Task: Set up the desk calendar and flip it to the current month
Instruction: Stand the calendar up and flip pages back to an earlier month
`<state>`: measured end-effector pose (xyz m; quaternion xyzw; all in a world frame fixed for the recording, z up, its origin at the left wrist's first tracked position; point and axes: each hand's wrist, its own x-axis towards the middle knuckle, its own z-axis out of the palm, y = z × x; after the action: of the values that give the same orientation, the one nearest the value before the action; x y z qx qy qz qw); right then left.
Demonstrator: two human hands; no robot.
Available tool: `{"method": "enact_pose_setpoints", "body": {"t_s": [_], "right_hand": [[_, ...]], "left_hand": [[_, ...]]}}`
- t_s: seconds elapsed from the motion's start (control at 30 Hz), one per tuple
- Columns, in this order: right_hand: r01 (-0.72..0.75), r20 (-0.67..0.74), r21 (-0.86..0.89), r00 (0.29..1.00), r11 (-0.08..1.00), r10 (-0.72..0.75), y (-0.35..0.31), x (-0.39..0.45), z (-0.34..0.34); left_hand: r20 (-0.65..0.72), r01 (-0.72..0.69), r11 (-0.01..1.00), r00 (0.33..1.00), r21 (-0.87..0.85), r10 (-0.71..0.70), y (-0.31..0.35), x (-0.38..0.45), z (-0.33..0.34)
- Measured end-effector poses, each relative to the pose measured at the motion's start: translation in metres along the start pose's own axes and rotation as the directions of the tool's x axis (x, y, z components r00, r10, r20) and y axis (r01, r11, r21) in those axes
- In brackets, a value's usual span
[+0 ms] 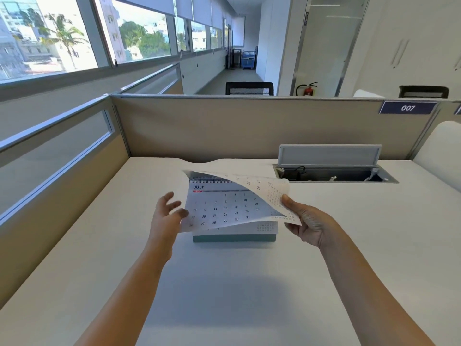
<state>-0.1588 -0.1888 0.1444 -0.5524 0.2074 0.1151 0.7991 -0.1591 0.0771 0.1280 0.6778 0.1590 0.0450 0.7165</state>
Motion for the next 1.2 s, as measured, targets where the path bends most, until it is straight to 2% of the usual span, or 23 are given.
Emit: {"method": "enact_pose_setpoints", "body": {"t_s": [0.13,0.27,0.4,0.53,0.8,1.2], "right_hand": [[0.010,-0.004,-0.008,1.000,1.000,-0.011,0.001,0.000,-0.001],[0.017,-0.010,-0.004,1.000,1.000,-0.017,0.000,-0.002,-0.001],[0.028,-0.004,-0.001,1.000,1.000,-0.028,0.000,-0.002,-0.001],[0.035,-0.009,0.023,0.999,0.999,-0.035,0.001,-0.001,-0.004],[0.030,0.005,-0.057,1.000,0.998,-0.030,0.015,0.006,-0.018],[0.033,-0.005,-0.149,0.999,0.988,-0.035,0.022,0.017,-0.023]], "left_hand": [[0.025,-0.224,0.958,0.975,0.181,0.223,0.016,0.011,0.000],[0.065,-0.320,0.901,0.947,0.292,0.315,0.034,0.029,0.006],[0.095,-0.317,0.896,0.948,0.312,0.303,0.050,0.045,0.019],[0.142,-0.309,0.937,0.947,0.165,0.288,0.060,0.060,0.025],[0.089,-0.187,0.964,0.981,0.187,0.173,0.064,0.095,0.036],[0.056,-0.110,0.984,0.993,0.140,0.103,0.058,0.117,0.044]]}}
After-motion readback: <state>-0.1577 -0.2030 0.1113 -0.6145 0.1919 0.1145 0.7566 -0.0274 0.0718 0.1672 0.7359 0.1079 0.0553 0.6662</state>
